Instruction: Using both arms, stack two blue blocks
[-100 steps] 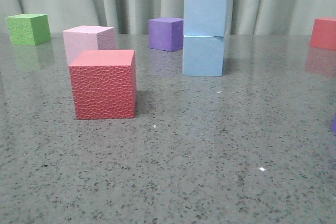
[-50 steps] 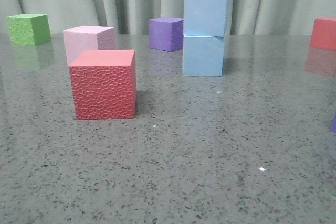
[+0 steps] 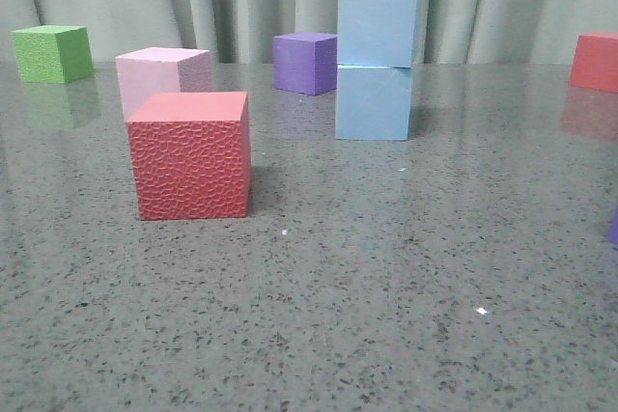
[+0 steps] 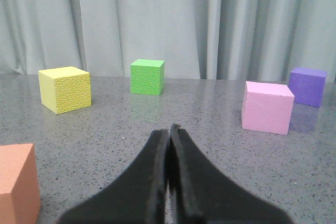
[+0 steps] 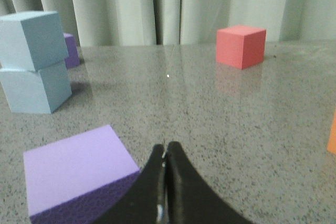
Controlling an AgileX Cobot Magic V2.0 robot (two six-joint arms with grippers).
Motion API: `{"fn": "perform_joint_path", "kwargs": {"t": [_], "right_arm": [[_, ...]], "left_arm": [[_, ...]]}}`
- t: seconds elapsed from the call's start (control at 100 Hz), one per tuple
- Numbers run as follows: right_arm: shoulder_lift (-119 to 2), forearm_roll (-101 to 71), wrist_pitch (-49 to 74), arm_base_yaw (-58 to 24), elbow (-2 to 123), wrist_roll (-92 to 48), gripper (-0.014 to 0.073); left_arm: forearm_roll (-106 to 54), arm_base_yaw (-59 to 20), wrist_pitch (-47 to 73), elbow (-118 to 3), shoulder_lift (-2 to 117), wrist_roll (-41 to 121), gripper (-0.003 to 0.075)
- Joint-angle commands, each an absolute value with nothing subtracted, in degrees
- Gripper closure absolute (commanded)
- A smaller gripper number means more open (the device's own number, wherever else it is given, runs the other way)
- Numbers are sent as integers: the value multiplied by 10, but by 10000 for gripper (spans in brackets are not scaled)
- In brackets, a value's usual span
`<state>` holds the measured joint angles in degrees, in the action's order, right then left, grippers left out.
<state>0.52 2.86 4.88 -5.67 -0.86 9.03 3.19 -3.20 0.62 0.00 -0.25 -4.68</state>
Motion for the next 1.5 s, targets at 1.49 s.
{"fn": "perform_joint_path", "kwargs": {"t": [1.49], "right_arm": [[21, 51, 0, -58, -6, 87, 715]], "left_arm": [[28, -30, -41, 24, -20, -47, 739]]}}
